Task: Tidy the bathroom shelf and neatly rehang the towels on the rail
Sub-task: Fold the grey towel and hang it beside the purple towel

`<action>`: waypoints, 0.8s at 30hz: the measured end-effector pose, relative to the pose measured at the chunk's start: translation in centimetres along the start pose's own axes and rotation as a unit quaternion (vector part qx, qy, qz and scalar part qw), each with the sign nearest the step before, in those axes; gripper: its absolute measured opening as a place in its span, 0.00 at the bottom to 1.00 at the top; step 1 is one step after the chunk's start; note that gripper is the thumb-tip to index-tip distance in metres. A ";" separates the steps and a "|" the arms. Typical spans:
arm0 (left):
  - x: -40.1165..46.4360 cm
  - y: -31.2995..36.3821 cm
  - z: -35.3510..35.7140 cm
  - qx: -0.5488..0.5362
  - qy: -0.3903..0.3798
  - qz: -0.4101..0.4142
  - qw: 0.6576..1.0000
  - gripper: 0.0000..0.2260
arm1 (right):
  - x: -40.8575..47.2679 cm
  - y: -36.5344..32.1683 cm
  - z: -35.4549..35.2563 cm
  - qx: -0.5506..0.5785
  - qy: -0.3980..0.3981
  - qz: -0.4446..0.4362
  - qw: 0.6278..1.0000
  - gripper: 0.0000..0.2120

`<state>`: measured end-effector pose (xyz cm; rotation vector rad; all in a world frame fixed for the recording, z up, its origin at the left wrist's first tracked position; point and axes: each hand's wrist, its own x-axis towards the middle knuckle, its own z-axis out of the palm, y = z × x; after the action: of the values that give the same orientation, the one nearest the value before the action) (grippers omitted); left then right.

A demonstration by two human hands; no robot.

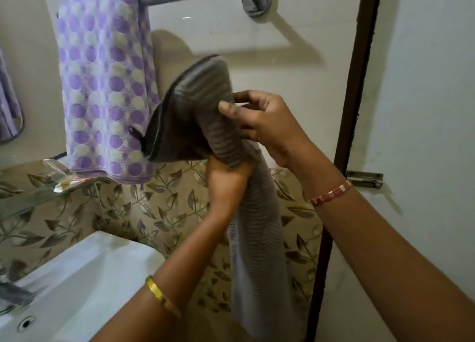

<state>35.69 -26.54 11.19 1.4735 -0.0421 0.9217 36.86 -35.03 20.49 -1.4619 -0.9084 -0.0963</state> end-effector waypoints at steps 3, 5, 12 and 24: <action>3.6 2.4 -0.1 -0.095 0.030 -0.071 0.993 0.08 | 1.1 -0.5 -1.4 0.032 -0.008 -0.033 0.999 0.05; 5.7 3.7 -0.7 -0.134 0.041 -0.117 0.983 0.12 | 1.4 0.3 -2.5 -0.036 0.062 -0.103 0.992 0.07; 10.4 8.3 -2.1 -0.160 -0.076 -0.143 0.974 0.12 | -0.1 6.9 -2.0 -0.291 0.106 -0.212 0.927 0.31; 14.1 15.8 -3.6 -0.166 -0.151 0.026 0.974 0.11 | 3.8 5.9 2.9 -0.472 0.206 -0.318 0.796 0.40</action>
<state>34.70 -19.04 31.34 1.2889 -0.4402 0.6859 41.40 -29.77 17.47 -1.8298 -0.9873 -1.5054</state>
